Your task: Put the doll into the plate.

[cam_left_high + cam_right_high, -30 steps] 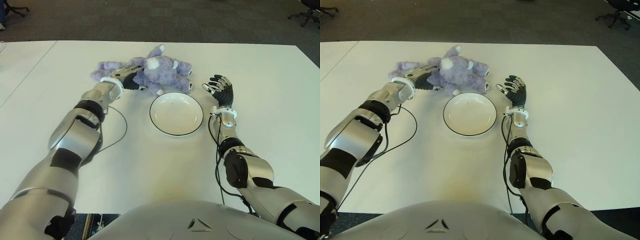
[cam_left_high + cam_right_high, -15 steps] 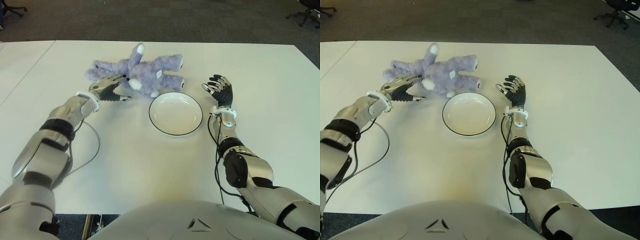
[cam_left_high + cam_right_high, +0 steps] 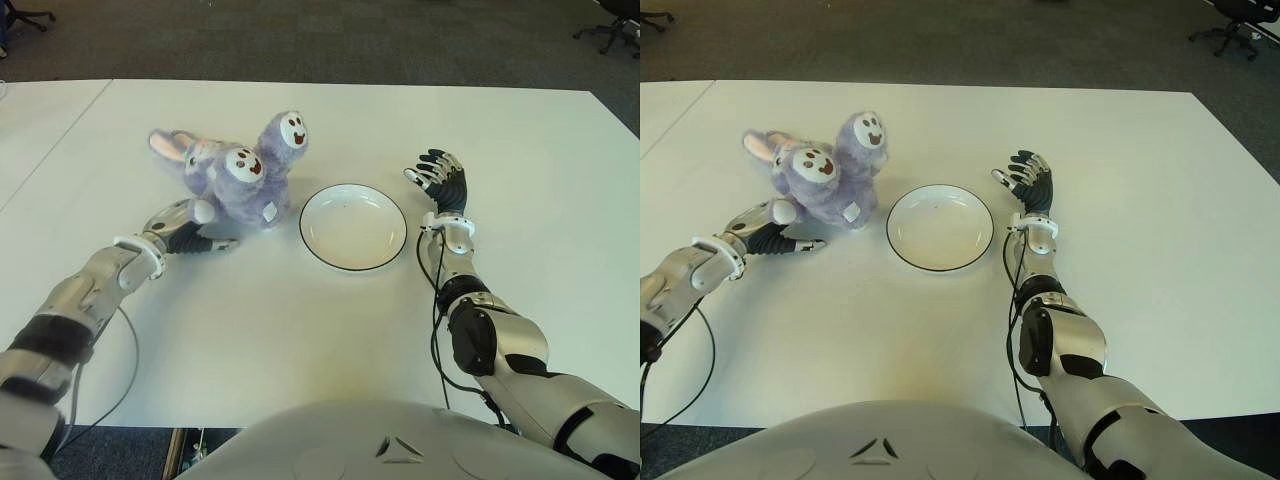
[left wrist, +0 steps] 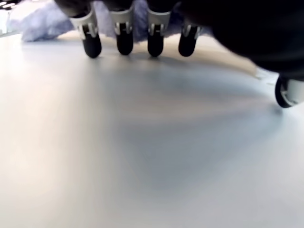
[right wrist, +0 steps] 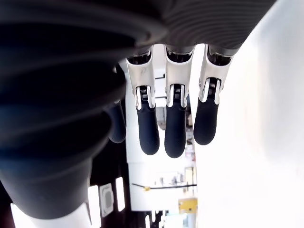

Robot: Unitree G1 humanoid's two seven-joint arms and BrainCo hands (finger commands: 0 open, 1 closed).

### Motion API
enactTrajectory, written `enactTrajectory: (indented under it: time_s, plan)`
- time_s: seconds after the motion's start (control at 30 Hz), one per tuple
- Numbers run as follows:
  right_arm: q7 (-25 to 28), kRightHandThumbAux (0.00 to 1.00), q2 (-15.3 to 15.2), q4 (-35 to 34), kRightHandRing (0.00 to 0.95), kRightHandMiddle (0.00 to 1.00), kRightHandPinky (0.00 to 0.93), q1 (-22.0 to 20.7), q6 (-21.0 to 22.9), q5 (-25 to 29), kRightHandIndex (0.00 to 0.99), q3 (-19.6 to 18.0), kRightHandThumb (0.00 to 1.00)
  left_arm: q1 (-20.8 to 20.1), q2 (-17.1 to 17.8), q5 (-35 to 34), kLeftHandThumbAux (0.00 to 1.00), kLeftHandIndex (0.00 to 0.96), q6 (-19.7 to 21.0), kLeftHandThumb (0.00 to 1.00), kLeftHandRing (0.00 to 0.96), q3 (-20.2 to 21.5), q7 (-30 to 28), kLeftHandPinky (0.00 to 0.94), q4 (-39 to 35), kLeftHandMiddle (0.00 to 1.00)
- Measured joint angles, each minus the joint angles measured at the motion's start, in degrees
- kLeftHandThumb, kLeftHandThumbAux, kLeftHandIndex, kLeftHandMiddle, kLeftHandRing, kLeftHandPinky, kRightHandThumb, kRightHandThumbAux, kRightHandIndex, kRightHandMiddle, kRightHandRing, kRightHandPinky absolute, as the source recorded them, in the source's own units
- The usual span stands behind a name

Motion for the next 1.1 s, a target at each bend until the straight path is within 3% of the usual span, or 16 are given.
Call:
enactTrajectory:
  time_s: [0.23, 0.47, 0.93, 1.1]
  plan:
    - [0.33, 0.875, -0.03, 0.0, 0.362, 0.344, 0.348, 0.01, 0.01, 0.41, 0.279, -0.15, 0.055, 4.54, 0.83, -0.07, 0.228, 0.0, 4.01, 0.214, 0.0, 2.72, -3.54, 0.0, -7.5, 0.0]
    - [0.89, 0.87, -0.03, 0.0, 0.345, 0.338, 0.322, 0.0, 0.01, 0.56, 0.285, -0.18, 0.04, 6.57, 0.84, -0.06, 0.228, 0.0, 6.1, 0.214, 0.0, 4.0, -5.45, 0.0, -11.06, 0.0]
    - [0.91, 0.864, -0.04, 0.0, 0.33, 0.325, 0.31, 0.01, 0.03, 0.56, 0.269, -0.05, 0.009, 8.26, 0.83, -0.04, 0.229, 0.0, 6.99, 0.215, 0.0, 5.69, -7.42, 0.0, -13.51, 0.0]
    - [0.93, 0.864, -0.04, 0.0, 0.335, 0.333, 0.331, 0.01, 0.03, 0.58, 0.281, -0.07, 0.042, 8.28, 0.94, -0.54, 0.223, 0.0, 6.54, 0.196, 0.0, 6.08, -8.49, 0.0, -13.59, 0.0]
